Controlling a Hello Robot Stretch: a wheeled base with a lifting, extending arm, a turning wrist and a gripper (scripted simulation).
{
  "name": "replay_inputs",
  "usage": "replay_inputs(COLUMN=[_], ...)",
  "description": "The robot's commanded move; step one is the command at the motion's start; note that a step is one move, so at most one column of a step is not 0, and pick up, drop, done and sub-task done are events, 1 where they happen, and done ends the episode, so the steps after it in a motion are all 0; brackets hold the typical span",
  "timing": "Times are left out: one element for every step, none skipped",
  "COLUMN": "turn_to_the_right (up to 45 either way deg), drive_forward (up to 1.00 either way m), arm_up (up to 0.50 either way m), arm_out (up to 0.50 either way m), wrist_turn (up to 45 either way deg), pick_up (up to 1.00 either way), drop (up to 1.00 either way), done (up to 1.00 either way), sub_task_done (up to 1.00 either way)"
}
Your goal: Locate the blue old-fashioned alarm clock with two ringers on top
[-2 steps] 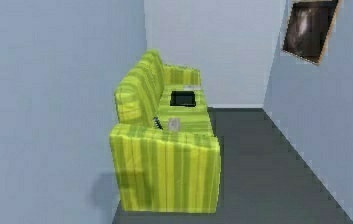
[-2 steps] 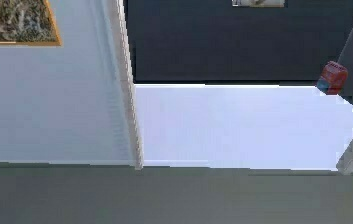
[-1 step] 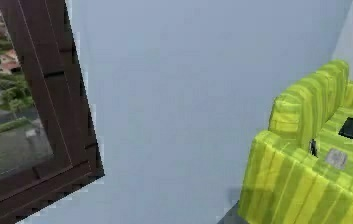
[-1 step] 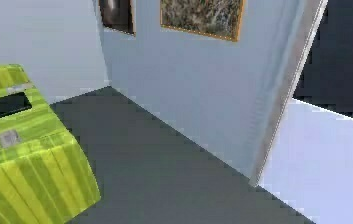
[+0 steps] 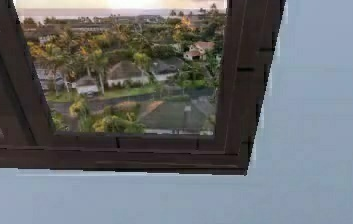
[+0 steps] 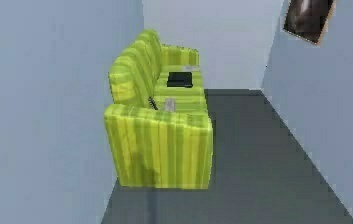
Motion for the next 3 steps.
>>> replay_inputs(turn_to_the_right=[-45.0,-39.0,0.0], drive_forward=[0.0,0.0,0.95], arm_up=[0.0,0.0,0.0], arm_out=[0.0,0.0,0.0], wrist_turn=[0.0,0.0,0.0], pick_up=[0.0,0.0,0.0], drop=[0.0,0.0,0.0], done=[0.0,0.0,0.0], sub_task_done=[0.0,0.0,0.0])
